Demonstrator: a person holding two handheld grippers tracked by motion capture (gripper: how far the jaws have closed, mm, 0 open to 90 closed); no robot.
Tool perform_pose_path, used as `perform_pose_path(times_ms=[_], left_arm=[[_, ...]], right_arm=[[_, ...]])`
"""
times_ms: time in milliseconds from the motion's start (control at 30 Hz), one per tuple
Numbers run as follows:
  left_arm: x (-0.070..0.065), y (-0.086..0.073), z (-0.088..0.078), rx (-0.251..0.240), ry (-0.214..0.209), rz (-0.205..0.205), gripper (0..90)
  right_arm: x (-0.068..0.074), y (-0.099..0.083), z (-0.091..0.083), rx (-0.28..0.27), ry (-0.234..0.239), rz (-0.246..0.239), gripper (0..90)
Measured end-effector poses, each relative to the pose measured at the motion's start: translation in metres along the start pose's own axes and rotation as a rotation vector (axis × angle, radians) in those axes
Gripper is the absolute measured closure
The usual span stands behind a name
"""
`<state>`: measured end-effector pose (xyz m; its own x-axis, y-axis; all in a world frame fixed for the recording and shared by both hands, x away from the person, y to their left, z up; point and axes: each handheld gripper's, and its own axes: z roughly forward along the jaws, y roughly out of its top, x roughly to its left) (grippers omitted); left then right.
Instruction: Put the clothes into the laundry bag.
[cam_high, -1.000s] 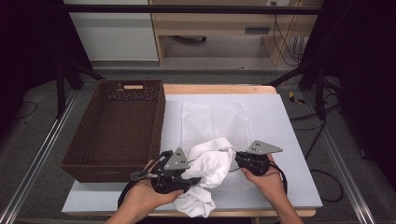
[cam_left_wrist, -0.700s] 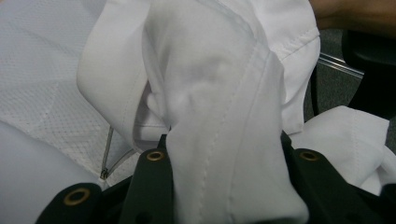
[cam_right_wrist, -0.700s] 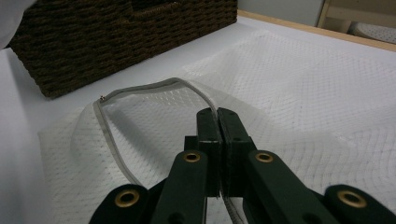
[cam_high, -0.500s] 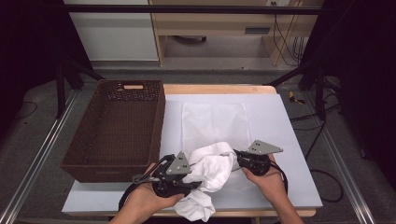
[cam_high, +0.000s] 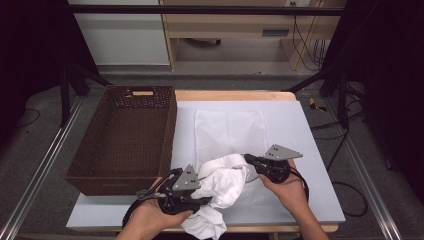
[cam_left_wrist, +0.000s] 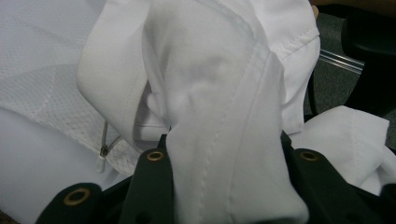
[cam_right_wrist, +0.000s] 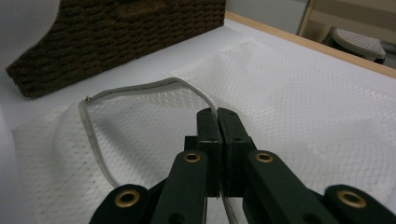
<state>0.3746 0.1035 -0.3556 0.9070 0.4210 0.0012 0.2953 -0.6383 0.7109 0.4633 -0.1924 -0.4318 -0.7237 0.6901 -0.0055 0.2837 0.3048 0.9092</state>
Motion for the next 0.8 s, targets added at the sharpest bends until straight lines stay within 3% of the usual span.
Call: perform_pose_path(times_ms=[467,800], left_arm=[[-0.019,0.002,0.008,0.034,-0.061,0.057,64.4],[-0.013,0.004,0.032,0.071,-0.052,0.056,64.4]], right_arm=[[-0.004,0.010,0.007,-0.031,0.010,0.009,88.8],[-0.002,0.011,0.005,-0.041,0.012,0.001,88.8]])
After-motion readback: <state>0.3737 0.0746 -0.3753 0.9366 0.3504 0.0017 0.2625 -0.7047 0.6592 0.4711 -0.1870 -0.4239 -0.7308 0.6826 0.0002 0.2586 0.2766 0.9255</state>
